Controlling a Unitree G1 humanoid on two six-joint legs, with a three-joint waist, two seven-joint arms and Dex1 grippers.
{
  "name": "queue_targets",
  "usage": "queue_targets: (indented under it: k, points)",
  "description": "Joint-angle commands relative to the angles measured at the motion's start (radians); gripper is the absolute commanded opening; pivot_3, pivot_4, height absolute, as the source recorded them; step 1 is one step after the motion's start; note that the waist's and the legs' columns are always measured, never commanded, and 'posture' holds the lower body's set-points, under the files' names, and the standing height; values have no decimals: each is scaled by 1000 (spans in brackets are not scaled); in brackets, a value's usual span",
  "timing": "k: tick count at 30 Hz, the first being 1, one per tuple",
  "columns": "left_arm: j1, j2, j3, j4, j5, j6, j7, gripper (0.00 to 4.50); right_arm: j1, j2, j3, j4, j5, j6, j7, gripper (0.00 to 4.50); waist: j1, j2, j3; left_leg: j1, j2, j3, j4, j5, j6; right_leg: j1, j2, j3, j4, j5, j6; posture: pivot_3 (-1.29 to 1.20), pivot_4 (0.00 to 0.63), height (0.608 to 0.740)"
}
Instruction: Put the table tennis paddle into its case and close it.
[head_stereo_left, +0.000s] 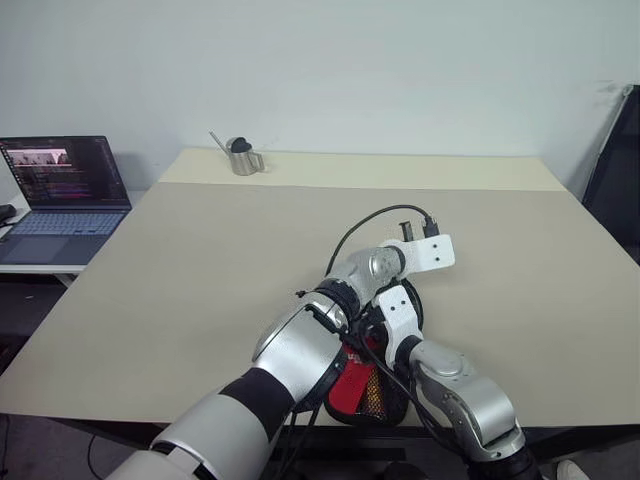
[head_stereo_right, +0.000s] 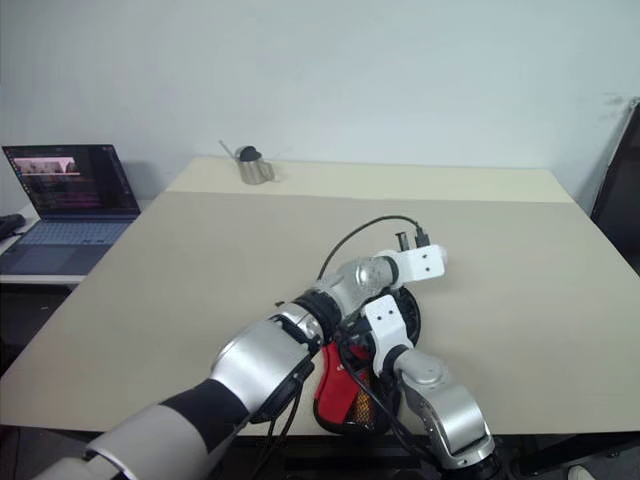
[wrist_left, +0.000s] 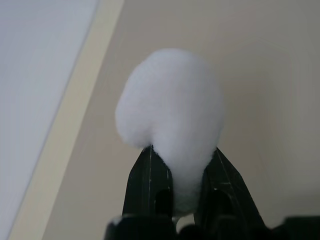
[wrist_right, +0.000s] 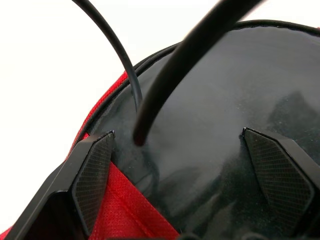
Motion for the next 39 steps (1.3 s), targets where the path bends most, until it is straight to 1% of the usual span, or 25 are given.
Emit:
queue_targets:
  k: [1,2,4,5,6,7,9,14,18,20,28,31,36,39]
  points:
    - [30,-20,-15,-29,7,15,-61,945,33,0,27,72,9,66,9,4500,-1,0,-1,0,0,0,0,0,0,0,0,0,0,0,0,0,150,740]
    - [34,-11,-18,-30,10,19,-66,1199,31,-1,27,74,9,66,11,4500,-1,0,-1,0,0,0,0,0,0,0,0,0,0,0,0,0,150,740]
    - [38,3,-20,-32,13,24,-64,1943,26,-3,26,77,9,65,16,4500,-1,0,-2,1,0,0,0,0,0,0,0,0,1,0,0,0,150,740]
    - [38,10,-18,-33,12,26,-55,2386,24,-6,25,78,9,64,18,4500,-1,0,-3,1,0,0,0,0,0,0,0,0,1,0,0,0,150,740]
    - [36,20,-8,-34,3,33,-49,2621,21,-9,23,80,9,64,21,4500,-1,0,-3,1,0,0,0,0,0,0,0,0,1,0,0,0,150,740]
    - [33,28,4,-35,-8,38,-47,3068,18,-12,22,80,10,64,24,4500,-1,0,-3,1,0,0,0,0,0,1,0,0,1,0,0,0,150,740]
    - [21,53,29,-38,-30,39,-41,3755,12,-18,16,79,11,66,30,4500,-4,0,-3,2,0,0,0,0,0,1,0,0,1,0,0,0,150,740]
    - [-11,136,125,-52,-118,28,-62,3755,5,-33,-1,73,16,68,46,4500,-6,0,-3,4,1,0,-2,0,0,1,1,1,1,0,0,0,150,740]
    - [-12,205,182,-66,-181,-1,-162,3755,-1,-37,-14,55,32,71,59,4500,-3,0,-3,4,1,0,-2,0,0,1,1,0,1,0,0,0,150,740]
    - [-3,236,227,-76,-234,-8,-241,3755,-5,-38,-22,36,44,73,69,4500,-3,0,-3,4,1,1,-2,0,0,1,1,1,0,0,0,0,150,740]
    - [100,320,359,-144,-444,-43,-683,3755,-19,-68,-100,-92,124,100,122,4500,-3,0,-3,3,1,1,-3,0,0,1,1,0,0,0,-1,0,150,740]
    - [164,348,371,-198,-497,-49,-821,3755,-25,-86,-163,-176,191,143,146,4500,-3,0,-3,1,1,1,-3,0,0,-1,1,0,0,0,-1,0,150,740]
    - [287,344,345,-338,-548,-33,-947,3755,-38,-155,-289,-317,305,247,176,4500,-2,1,-2,-2,1,0,-2,0,0,-2,1,0,0,0,-1,0,150,740]
    - [357,349,314,-456,-579,0,-1043,3755,-59,-197,-396,-401,400,333,195,4500,-2,1,-2,-2,1,0,-2,0,0,-2,0,0,0,0,-1,0,150,740]
